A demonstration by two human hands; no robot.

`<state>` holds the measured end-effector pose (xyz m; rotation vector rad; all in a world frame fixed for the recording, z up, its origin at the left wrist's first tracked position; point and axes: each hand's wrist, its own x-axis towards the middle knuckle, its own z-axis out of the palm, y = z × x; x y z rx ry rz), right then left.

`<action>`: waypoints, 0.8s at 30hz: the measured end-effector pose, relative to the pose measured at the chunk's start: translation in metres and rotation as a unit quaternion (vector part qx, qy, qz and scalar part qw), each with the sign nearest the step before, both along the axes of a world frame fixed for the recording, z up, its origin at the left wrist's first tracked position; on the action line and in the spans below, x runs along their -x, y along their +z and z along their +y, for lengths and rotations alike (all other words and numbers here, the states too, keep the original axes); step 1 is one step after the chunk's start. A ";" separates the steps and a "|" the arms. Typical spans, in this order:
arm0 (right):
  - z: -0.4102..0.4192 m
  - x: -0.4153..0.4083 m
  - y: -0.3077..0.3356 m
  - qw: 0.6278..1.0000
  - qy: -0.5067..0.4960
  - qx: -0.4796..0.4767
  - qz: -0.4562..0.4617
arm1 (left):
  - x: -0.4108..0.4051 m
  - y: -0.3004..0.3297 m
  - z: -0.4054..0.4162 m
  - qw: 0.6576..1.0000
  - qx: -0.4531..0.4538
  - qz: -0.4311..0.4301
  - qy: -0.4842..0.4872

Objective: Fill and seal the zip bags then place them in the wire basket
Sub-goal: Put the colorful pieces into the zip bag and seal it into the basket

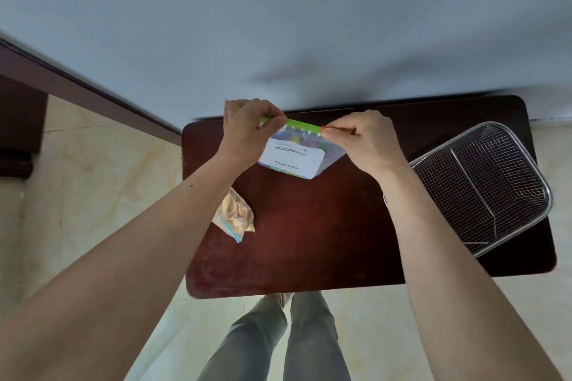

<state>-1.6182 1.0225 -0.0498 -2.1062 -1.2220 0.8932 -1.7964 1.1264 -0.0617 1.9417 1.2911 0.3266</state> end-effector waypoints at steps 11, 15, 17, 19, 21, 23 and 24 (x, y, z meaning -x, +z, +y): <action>-0.020 -0.025 -0.003 0.998 -0.066 0.002 -0.001 | -0.002 0.007 0.006 0.999 0.039 -0.001 0.037; -0.020 -0.018 -0.006 0.996 -0.080 0.000 0.031 | -0.001 0.009 0.005 0.994 0.097 -0.014 0.046; -0.022 -0.015 -0.008 0.995 -0.089 -0.003 0.045 | 0.001 0.007 0.005 0.993 0.106 -0.012 0.042; -0.025 -0.014 -0.008 0.993 -0.100 -0.010 0.056 | 0.001 0.009 0.005 0.993 0.112 -0.018 0.040; -0.029 -0.015 -0.005 0.991 -0.115 -0.017 0.070 | -0.001 0.013 0.004 0.992 0.119 -0.031 0.040; -0.034 -0.017 0.000 0.987 -0.134 -0.024 0.081 | -0.005 0.020 0.001 0.990 0.124 -0.048 0.035; -0.038 -0.019 0.004 0.985 -0.146 -0.029 0.084 | -0.009 0.024 -0.001 0.990 0.124 -0.056 0.026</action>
